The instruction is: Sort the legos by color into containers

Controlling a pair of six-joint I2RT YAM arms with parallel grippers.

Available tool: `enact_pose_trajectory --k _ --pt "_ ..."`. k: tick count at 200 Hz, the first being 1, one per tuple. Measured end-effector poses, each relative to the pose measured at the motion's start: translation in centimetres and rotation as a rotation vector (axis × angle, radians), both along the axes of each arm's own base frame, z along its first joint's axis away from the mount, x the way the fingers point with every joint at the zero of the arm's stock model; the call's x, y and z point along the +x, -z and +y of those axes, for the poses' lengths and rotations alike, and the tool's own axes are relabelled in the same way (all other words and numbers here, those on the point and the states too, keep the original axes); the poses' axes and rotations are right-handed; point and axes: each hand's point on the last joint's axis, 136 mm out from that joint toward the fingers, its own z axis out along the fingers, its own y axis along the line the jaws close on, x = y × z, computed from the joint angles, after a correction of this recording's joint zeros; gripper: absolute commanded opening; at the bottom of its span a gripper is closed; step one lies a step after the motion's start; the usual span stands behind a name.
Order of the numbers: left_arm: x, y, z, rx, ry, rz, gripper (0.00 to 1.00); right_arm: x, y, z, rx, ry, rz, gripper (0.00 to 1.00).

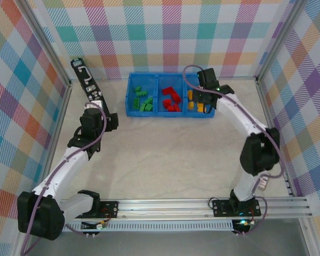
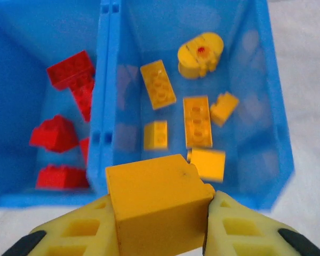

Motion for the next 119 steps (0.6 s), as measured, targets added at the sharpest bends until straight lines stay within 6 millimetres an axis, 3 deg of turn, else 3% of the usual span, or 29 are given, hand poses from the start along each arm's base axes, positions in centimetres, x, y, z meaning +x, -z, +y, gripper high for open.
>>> enact_pose_trajectory --k 24,61,98,119 --pt "0.4 -0.1 0.6 -0.002 -0.040 -0.068 1.00 4.3 3.3 -0.6 -0.038 -0.016 0.001 0.29" --pt "-0.3 3.2 1.6 0.046 -0.072 -0.057 1.00 7.9 7.7 -1.3 -0.076 -0.042 0.026 0.37" --pt "0.7 3.1 2.4 0.071 -0.105 -0.092 1.00 8.9 8.1 -0.9 -0.082 -0.077 0.015 0.41" --pt "1.2 4.4 2.5 0.075 -0.109 -0.093 1.00 9.2 7.7 -0.6 -0.075 -0.086 -0.002 0.42"
